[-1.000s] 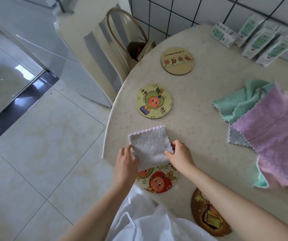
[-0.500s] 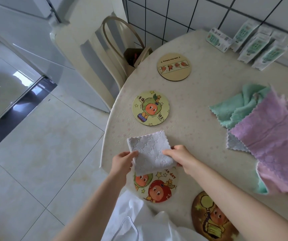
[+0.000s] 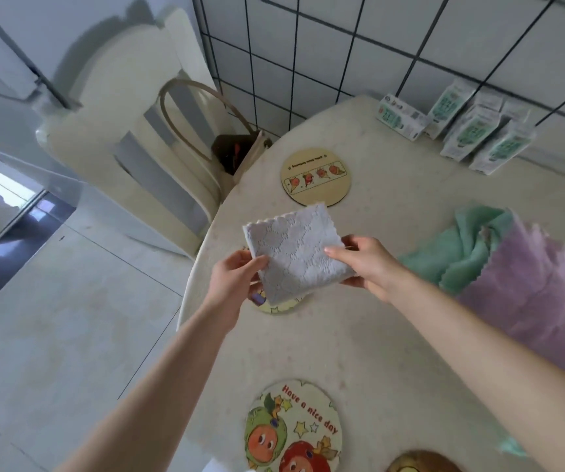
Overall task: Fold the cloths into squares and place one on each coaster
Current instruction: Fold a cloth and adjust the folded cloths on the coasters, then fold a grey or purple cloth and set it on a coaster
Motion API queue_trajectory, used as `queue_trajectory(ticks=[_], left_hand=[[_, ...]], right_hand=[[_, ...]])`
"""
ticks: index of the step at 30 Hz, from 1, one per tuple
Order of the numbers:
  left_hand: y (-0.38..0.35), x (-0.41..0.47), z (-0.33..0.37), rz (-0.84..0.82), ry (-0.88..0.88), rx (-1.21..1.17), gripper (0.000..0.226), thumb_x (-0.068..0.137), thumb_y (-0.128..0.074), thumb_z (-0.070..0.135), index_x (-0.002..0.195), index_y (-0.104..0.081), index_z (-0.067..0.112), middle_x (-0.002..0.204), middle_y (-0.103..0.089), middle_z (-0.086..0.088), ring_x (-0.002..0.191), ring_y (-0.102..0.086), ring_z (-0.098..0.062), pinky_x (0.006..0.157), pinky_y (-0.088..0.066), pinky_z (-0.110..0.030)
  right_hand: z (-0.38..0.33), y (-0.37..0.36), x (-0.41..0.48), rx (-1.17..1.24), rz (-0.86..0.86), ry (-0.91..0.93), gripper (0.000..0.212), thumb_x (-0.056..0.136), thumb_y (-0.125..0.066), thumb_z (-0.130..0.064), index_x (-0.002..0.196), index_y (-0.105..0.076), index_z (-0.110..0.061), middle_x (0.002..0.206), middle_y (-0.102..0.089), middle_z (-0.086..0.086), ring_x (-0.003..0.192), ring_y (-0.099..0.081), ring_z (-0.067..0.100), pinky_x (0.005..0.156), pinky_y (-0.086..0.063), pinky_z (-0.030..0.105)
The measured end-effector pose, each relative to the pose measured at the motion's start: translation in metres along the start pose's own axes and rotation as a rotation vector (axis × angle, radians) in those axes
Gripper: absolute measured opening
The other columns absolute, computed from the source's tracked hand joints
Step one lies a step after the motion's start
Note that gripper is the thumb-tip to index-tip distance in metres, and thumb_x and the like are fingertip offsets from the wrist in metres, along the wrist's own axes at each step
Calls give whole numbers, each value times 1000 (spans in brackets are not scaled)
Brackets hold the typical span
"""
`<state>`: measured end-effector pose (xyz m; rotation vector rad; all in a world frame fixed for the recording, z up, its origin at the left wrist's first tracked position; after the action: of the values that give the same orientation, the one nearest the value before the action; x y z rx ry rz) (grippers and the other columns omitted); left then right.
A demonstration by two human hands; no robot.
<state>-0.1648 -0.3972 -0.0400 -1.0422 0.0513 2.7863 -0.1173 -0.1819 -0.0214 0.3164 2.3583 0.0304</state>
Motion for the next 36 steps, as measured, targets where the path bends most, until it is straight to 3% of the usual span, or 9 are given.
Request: queue_trajectory(ticks=[5, 9, 14, 17, 19, 25, 29, 31, 36], left_hand=[[-32, 69, 41, -15, -33, 63, 15, 88, -65, 12, 100, -62, 4, 99, -70, -10, 89, -70, -22, 76, -59, -33], [-59, 115, 65, 1, -44, 124, 13, 87, -68, 15, 96, -61, 9, 96, -69, -7, 82, -69, -19, 75, -59, -32], [-85, 159, 82, 56, -65, 149, 12, 87, -68, 15, 82, -58, 18, 90, -67, -6, 78, -67, -19, 79, -58, -36], [-88, 183, 83, 118, -87, 279, 11, 83, -72, 21, 88, -62, 18, 87, -68, -3, 80, -68, -22, 80, -58, -40], [-87, 192, 79, 145, -100, 359, 10, 80, -73, 23, 81, -64, 21, 84, -69, -3, 80, -68, -24, 80, -58, -42], [-79, 198, 70, 212, -132, 486, 14, 79, -73, 24, 74, -60, 25, 78, -70, -7, 75, -68, -24, 78, -58, -42], [-75, 180, 74, 236, -177, 608, 2, 84, -63, 20, 85, -63, 22, 84, -68, -4, 83, -64, -24, 63, -50, -30], [-74, 167, 74, 231, -208, 667, 8, 85, -59, 18, 92, -62, 22, 87, -67, -3, 81, -62, -22, 56, -43, -26], [-90, 128, 65, 139, -357, 816, 16, 86, -54, 15, 99, -62, 21, 94, -65, 0, 80, -60, -16, 66, -53, -31]], right_hand=[[-43, 25, 62, 15, 69, 26, 17, 87, -63, -10, 104, -60, -12, 94, -65, 2, 87, -63, 20, 73, -55, 35], [-71, 43, 107, -9, 152, 48, 19, 86, -55, 0, 98, -59, -14, 88, -60, 2, 75, -59, 14, 67, -53, 30], [-89, 60, 155, -69, 235, 73, 21, 85, -61, -7, 105, -63, -12, 105, -63, 8, 98, -63, 25, 86, -55, 43], [-86, 63, 171, -162, 262, 83, 10, 86, -62, -11, 94, -60, -17, 101, -62, 7, 97, -63, 27, 82, -56, 41], [-81, 63, 178, -250, 322, 87, 8, 84, -66, -15, 90, -61, -16, 98, -62, 8, 92, -62, 25, 72, -56, 35], [-68, 71, 180, -413, 416, 105, 11, 81, -70, -23, 81, -67, -12, 87, -67, 8, 88, -64, 25, 81, -55, 40], [-58, 85, 168, -485, 437, 110, 12, 81, -68, -21, 91, -68, -14, 100, -69, 9, 95, -63, 24, 79, -50, 28], [-50, 93, 155, -514, 439, 91, 16, 80, -66, -19, 96, -66, -15, 105, -68, 9, 98, -62, 24, 75, -44, 23], [-22, 107, 94, -601, 451, 132, 20, 83, -60, -15, 102, -65, -14, 108, -66, 6, 104, -59, 25, 79, -40, 23]])
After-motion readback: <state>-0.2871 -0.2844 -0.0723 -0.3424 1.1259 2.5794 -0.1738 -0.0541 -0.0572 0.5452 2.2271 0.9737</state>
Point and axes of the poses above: each hand's wrist, its own x-axis towards the middle knuckle, its own y-axis out of the back of the hand, z = x × y, the point moved 2 cm from there along x, towards the middle knuckle
